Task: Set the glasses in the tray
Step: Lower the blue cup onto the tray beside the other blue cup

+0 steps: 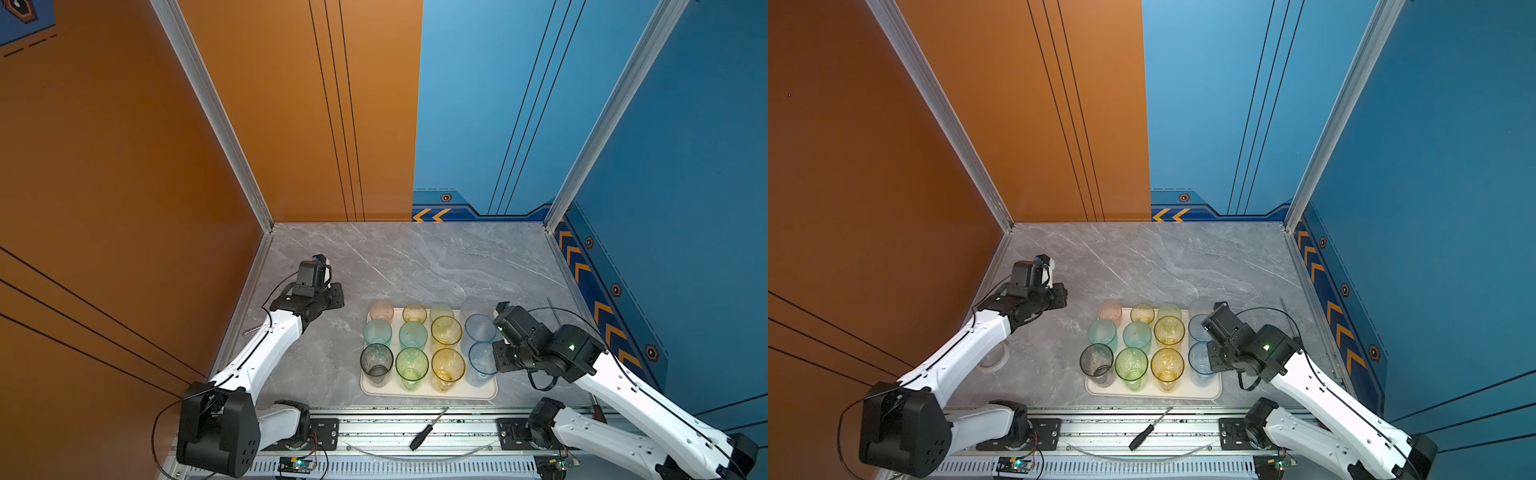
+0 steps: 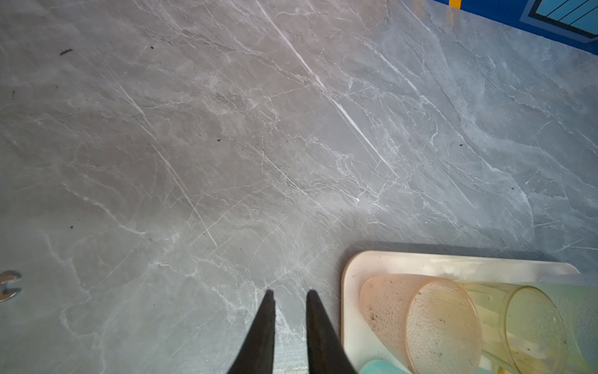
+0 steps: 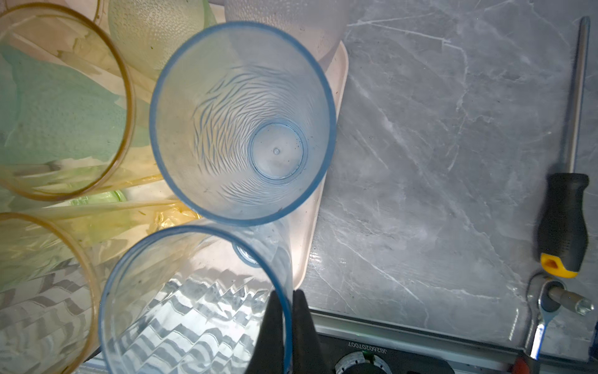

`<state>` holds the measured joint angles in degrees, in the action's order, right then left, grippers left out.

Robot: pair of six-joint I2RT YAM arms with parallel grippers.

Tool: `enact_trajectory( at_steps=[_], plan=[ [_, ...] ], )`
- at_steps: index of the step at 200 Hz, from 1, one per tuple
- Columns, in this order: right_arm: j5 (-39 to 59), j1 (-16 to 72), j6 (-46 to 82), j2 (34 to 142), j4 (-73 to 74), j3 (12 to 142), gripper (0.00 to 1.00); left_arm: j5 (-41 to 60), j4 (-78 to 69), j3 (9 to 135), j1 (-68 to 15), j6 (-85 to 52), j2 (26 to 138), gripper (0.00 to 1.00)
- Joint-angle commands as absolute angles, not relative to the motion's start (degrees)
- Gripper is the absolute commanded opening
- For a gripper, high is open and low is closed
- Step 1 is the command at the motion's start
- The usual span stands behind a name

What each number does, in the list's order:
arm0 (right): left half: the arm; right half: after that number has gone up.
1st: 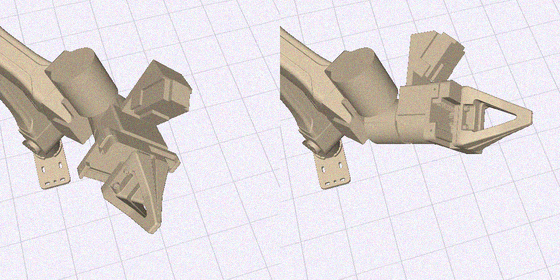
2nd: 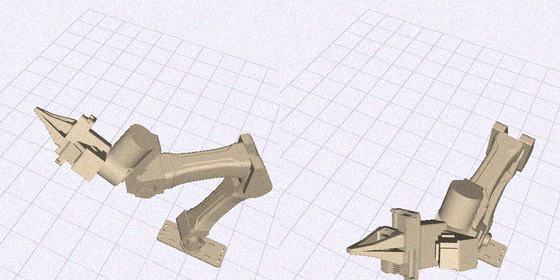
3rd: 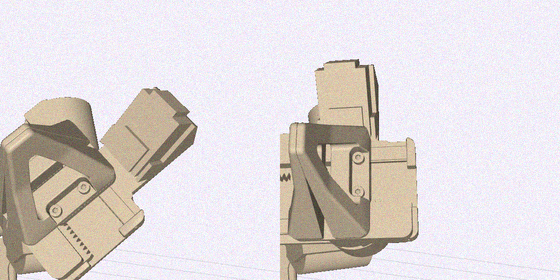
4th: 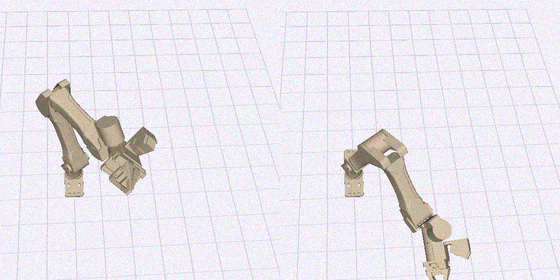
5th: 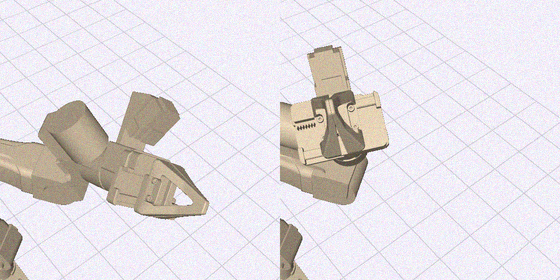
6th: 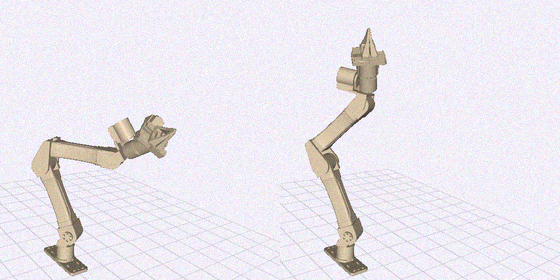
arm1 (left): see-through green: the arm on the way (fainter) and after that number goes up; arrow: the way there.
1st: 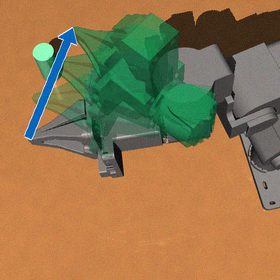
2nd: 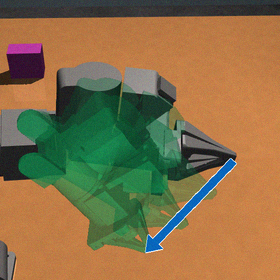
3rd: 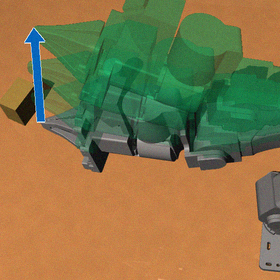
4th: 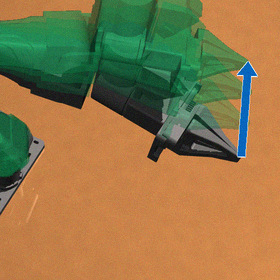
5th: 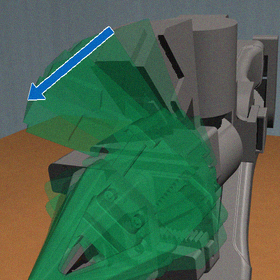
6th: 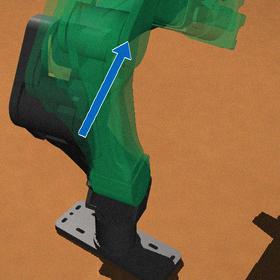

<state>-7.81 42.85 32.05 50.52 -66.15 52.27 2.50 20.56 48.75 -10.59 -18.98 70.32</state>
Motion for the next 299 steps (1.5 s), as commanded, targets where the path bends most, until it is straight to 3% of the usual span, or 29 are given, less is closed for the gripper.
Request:
enact_trajectory(
  at_steps=[1,299],
  plan=[
    [-9.5,43.1,33.6,50.4,-64.1,51.7,0.00,3.4,20.3,48.1,-11.2,-19.2,70.9,0.20],
    [-7.6,48.2,39.3,49.7,-67.9,48.0,0.00,3.8,20.1,47.9,-11.7,-19.1,71.3,0.20]
  ],
)
